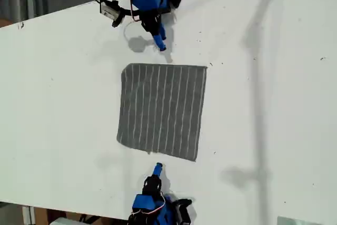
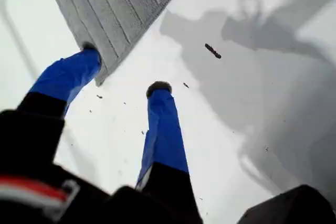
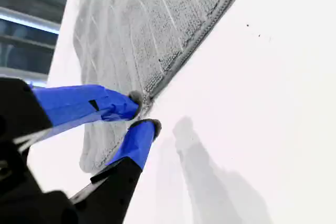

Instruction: Grasp corners of a square towel and fold twice.

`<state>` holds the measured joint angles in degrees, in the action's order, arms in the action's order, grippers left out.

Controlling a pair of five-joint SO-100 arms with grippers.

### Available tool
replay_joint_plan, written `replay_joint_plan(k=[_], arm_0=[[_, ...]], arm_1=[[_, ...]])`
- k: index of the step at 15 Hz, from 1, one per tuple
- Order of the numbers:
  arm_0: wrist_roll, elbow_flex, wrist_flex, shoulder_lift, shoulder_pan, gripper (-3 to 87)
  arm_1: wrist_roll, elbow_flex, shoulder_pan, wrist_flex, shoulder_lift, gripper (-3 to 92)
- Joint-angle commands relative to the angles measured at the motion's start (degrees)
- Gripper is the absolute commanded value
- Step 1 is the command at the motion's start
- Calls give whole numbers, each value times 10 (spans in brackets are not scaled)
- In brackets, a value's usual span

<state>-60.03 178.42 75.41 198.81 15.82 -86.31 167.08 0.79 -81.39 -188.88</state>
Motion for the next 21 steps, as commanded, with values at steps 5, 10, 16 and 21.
replay_joint_plan(k=[5,10,16,21], arm_0=[[-3,3,-5,2,5,1],[-27,3,-5,2,8,1],[-391,2,-9,3,-161,388],[-279,-18,-8,3,-95,173]], arm_1=[[7,-13,-7,-4,4,230],[8,-13,-8,-4,4,230],[-4,-38,42,-23,2,223],[-83,-63,-44,-42,1,223]])
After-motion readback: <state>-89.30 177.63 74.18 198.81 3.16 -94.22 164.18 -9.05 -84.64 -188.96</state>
